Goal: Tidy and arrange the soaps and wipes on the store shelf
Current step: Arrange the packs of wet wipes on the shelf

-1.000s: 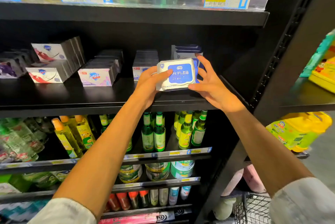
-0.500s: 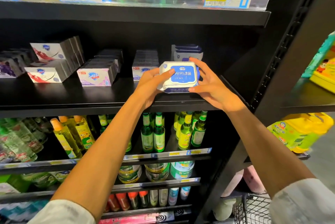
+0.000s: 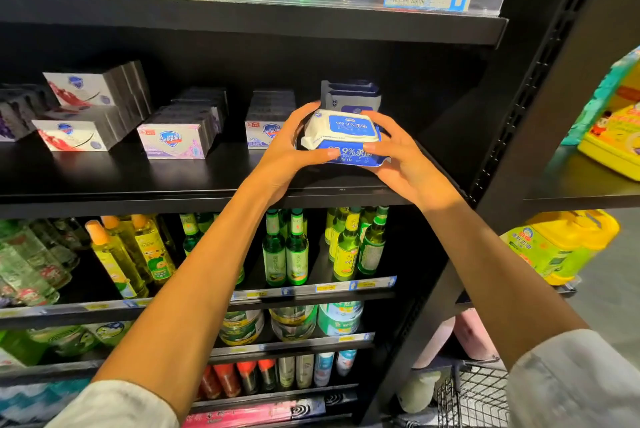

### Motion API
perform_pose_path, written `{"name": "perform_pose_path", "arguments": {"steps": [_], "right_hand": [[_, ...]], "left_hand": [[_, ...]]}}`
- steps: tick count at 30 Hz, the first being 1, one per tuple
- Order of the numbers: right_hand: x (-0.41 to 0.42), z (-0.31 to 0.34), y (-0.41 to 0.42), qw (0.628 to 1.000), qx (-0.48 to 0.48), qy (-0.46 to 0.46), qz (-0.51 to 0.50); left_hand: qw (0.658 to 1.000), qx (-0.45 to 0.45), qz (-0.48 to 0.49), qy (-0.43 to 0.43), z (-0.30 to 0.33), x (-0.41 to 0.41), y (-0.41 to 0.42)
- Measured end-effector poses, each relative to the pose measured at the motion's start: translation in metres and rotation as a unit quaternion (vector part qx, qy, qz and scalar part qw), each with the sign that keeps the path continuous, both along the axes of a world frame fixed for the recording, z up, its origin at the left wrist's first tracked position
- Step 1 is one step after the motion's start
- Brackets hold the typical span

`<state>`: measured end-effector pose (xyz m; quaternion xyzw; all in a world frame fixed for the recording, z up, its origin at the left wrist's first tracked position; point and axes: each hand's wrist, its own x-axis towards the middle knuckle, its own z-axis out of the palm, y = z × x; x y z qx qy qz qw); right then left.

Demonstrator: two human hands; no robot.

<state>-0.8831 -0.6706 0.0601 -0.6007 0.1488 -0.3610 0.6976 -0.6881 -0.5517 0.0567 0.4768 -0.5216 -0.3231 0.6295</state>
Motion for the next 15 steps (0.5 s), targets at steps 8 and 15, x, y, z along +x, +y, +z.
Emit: {"name": "perform_pose_path", "arguments": {"steps": [8, 15], "right_hand": [[-0.0007, 0.0009, -0.0005, 1.0, 0.007, 0.026, 0.012], [0.0004, 0.0026, 0.004, 1.0, 0.009, 0.015, 0.018]], "left_hand": [[0.997, -0.011, -0.026, -0.071, -0.004, -0.0002, 0.0023], [1.0, -0.002, -0.006, -0.02, -0.0056, 0.0016, 0.0009]]}}
